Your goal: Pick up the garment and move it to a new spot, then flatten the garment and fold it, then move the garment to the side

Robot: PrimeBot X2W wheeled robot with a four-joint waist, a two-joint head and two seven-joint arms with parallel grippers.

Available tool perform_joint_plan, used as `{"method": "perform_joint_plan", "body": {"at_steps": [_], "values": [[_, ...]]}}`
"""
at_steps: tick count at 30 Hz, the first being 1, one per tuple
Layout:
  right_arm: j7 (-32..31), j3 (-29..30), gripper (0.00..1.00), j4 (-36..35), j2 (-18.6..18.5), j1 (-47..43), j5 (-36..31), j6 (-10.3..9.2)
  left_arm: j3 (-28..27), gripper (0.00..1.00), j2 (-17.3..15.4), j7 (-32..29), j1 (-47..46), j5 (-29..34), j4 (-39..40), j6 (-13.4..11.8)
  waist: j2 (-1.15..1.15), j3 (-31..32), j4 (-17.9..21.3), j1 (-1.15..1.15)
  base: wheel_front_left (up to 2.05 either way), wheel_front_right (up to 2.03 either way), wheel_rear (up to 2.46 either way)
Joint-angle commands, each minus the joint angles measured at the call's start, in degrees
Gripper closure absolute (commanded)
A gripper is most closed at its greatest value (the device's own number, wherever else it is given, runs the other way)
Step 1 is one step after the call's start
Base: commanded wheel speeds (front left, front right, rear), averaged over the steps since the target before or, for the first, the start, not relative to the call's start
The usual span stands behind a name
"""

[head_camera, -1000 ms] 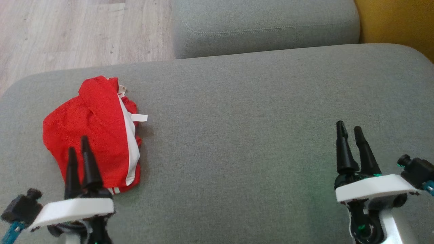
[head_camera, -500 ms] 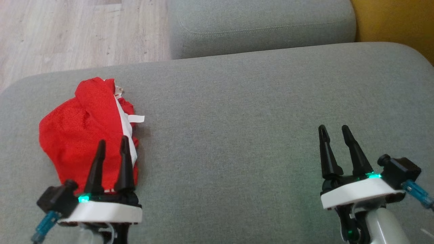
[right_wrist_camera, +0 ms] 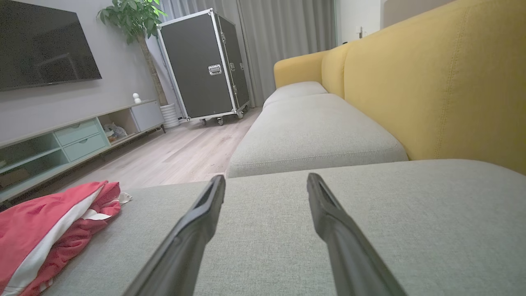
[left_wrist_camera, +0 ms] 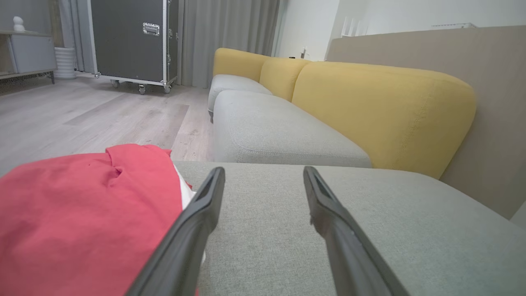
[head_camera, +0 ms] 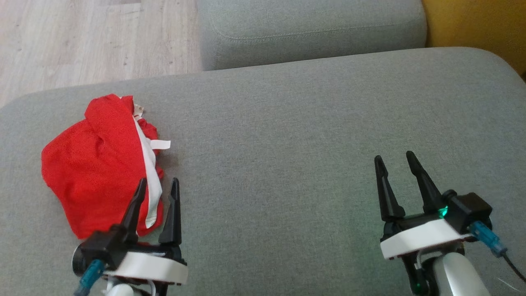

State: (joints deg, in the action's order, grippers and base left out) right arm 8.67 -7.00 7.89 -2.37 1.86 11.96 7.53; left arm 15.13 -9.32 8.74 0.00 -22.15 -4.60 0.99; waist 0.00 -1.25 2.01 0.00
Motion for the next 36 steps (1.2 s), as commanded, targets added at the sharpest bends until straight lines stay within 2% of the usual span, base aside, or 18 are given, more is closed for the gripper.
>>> {"method": "perform_joint_plan", "body": {"at_steps": [1,9,15,19,24,28,36], "values": [[1.23,-1.43,0.00,-2.47,-0.42,3.34,-2.64,-0.03,-0.62,0.00,-1.47,1.13,-2.36,2.15,1.71,-0.68,0.00,-0.04,0.13,0.00,0.00,0.00,0.00],[2.59,-2.26,0.00,-3.53,-0.45,3.52,-9.32,-0.04,1.66,0.00,-3.17,2.49,-2.72,7.57,1.32,-3.11,0.00,-0.09,0.42,0.00,0.00,0.00,0.00],[3.60,-3.22,0.00,-4.47,-0.46,3.60,-14.28,-0.04,3.74,0.00,-4.43,3.51,-3.08,12.47,1.02,-5.97,0.00,-0.09,0.41,0.00,0.00,0.00,0.00],[4.11,-3.45,0.00,-4.86,-0.47,3.34,-13.99,-0.04,3.52,0.00,-3.55,4.02,-2.70,11.51,1.65,-6.33,0.00,-0.08,0.35,0.00,0.00,0.00,0.00],[4.95,-2.31,0.00,-4.15,-0.49,2.35,-7.11,-0.04,-0.61,0.00,-0.54,4.87,-1.13,7.88,3.03,-3.98,0.00,-0.07,0.30,0.00,0.00,0.00,0.00],[5.80,-2.36,0.00,-2.08,-0.50,1.68,-0.95,-0.04,-4.64,0.00,2.12,5.73,0.42,8.55,1.94,-1.08,0.00,-0.01,0.43,0.00,0.00,0.00,0.00],[6.32,-3.05,0.00,0.49,-0.51,1.45,0.16,-0.04,-8.43,0.00,4.55,6.26,0.92,11.32,-2.26,1.45,0.00,0.07,0.66,0.00,0.00,0.00,0.00]]}}
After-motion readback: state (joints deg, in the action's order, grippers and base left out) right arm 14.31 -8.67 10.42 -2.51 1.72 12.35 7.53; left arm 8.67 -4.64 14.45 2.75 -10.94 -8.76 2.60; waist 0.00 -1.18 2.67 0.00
